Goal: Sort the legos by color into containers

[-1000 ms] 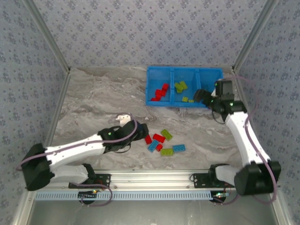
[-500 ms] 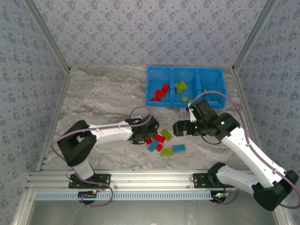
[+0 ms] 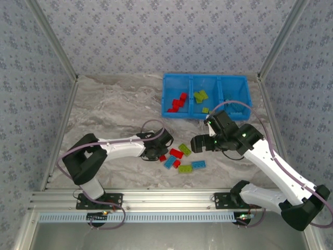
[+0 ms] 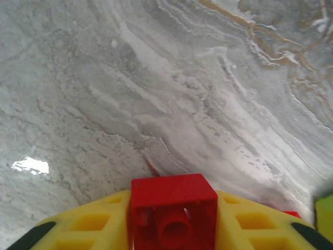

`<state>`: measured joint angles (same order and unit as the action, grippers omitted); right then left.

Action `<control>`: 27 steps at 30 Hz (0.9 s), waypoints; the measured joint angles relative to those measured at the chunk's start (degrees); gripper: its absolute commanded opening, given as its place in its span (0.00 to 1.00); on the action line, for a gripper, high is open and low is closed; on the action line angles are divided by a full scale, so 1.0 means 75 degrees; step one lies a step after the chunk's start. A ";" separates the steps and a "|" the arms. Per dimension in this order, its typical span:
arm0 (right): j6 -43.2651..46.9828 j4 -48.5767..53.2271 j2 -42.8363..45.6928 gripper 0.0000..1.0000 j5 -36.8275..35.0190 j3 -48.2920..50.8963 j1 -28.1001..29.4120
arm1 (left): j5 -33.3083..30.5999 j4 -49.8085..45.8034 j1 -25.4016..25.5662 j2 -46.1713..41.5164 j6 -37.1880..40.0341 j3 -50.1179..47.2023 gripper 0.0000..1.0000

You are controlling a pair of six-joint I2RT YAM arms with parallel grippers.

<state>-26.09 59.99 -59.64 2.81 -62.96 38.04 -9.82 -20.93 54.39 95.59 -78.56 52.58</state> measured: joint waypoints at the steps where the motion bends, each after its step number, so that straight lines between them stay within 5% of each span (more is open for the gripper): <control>1: 0.0003 -0.0023 0.0000 1.00 0.0076 0.0003 0.0073 | 0.0009 0.0038 -0.0035 -0.0052 0.0017 -0.0073 0.32; 9: -0.0090 -0.0644 0.0044 1.00 0.0682 0.0055 0.0458 | -0.0009 -0.0061 -0.0175 -0.1020 0.0743 -0.0210 0.30; 15: -0.0271 -0.0927 0.0632 1.00 0.0085 0.0026 0.0469 | -0.0679 -0.0201 -0.0259 -0.1096 0.2334 0.1740 0.30; 19: -0.0449 -0.0933 0.0965 1.00 -0.0420 -0.0020 0.0469 | -0.1043 -0.0070 -0.0740 -0.0070 0.3395 0.3625 0.31; 27: -0.1070 -0.0603 0.1055 1.00 -0.1084 0.0102 0.0469 | -0.0976 -0.0603 -0.2107 0.3885 0.4832 0.8233 0.45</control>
<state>-34.11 55.46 -51.72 -5.32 -62.19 41.56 -17.15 -25.45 38.59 124.73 -42.33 114.32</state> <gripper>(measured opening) 0.999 0.420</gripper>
